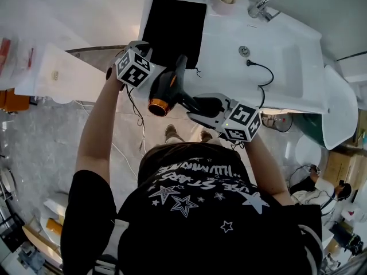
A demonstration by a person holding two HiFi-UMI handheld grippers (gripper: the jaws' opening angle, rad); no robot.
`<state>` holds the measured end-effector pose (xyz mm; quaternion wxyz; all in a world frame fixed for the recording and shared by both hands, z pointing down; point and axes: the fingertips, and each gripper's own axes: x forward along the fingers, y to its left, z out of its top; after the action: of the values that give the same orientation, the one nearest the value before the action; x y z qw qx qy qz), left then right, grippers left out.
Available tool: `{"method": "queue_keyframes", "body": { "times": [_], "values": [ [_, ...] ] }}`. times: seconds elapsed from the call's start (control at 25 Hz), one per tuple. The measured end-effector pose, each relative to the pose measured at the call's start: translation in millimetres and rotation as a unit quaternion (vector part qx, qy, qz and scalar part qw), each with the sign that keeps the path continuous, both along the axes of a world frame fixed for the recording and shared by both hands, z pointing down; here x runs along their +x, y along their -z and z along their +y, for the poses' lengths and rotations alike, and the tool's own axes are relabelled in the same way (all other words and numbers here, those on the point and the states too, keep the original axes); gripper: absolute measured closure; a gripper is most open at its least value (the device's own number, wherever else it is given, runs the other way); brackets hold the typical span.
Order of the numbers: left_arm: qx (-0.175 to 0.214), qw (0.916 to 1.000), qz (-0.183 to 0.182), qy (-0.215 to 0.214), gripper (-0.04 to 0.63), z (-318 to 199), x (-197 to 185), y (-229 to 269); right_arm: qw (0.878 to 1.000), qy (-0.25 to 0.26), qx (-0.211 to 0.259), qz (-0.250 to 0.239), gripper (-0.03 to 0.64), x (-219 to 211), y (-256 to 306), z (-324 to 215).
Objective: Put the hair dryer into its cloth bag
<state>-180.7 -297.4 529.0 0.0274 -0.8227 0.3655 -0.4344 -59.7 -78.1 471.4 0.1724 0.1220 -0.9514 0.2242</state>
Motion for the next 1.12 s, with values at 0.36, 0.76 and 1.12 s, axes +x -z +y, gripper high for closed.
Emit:
{"method": "queue_keyframes", "body": {
  "times": [0.36, 0.76, 1.12],
  "values": [
    [-0.003, 1.0000, 0.001, 0.000, 0.572, -7, 4, 5, 0.999, 0.041, 0.005, -0.006, 0.420, -14, 4, 14],
    [0.007, 0.9993, 0.037, 0.007, 0.572, -8, 6, 22, 0.999, 0.039, 0.002, 0.021, 0.421, -21, -13, -9],
    [0.001, 0.9983, 0.056, -0.019, 0.572, 0, -2, 23, 0.994, 0.033, 0.034, 0.101, 0.422, -20, -30, -57]
  ]
}}
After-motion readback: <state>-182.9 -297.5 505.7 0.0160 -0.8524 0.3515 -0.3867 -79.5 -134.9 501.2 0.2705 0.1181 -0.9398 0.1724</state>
